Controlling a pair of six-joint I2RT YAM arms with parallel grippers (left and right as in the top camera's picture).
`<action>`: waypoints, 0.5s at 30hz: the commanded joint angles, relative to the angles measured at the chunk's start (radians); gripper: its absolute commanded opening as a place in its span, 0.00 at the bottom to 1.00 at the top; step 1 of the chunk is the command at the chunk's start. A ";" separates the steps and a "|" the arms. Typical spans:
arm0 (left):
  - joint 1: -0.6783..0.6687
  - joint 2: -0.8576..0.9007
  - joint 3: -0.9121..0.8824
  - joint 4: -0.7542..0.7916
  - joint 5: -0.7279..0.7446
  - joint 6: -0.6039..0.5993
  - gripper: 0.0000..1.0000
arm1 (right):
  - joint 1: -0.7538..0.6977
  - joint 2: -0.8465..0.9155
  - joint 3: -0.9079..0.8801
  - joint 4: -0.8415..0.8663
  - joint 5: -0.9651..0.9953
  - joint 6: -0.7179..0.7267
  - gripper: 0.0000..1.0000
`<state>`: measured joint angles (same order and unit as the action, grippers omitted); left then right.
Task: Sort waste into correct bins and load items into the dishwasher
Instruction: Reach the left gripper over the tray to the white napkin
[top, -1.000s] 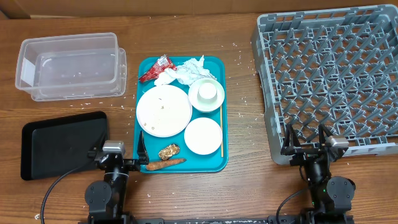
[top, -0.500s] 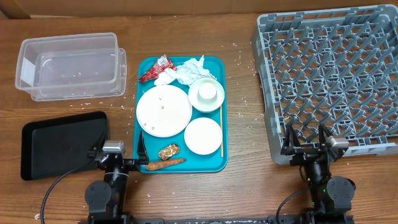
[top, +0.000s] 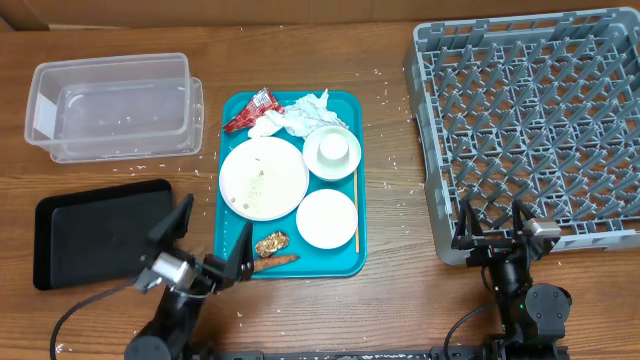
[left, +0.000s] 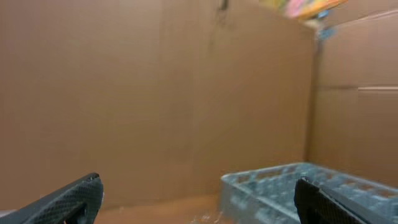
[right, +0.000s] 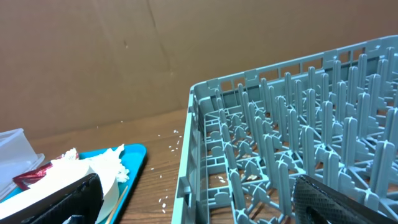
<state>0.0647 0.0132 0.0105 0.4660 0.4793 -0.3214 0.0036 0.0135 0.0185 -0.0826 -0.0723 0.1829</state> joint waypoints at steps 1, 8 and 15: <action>-0.007 -0.004 0.047 -0.018 0.077 -0.087 1.00 | 0.007 -0.011 -0.010 0.003 0.000 -0.005 1.00; -0.007 0.258 0.353 -0.313 0.169 0.106 1.00 | 0.007 -0.011 -0.010 0.003 0.000 -0.005 1.00; -0.007 0.793 0.858 -0.818 0.320 0.248 1.00 | 0.007 -0.011 -0.010 0.003 0.000 -0.005 1.00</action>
<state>0.0647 0.5785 0.6506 -0.2043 0.6613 -0.1864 0.0036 0.0120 0.0185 -0.0826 -0.0734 0.1822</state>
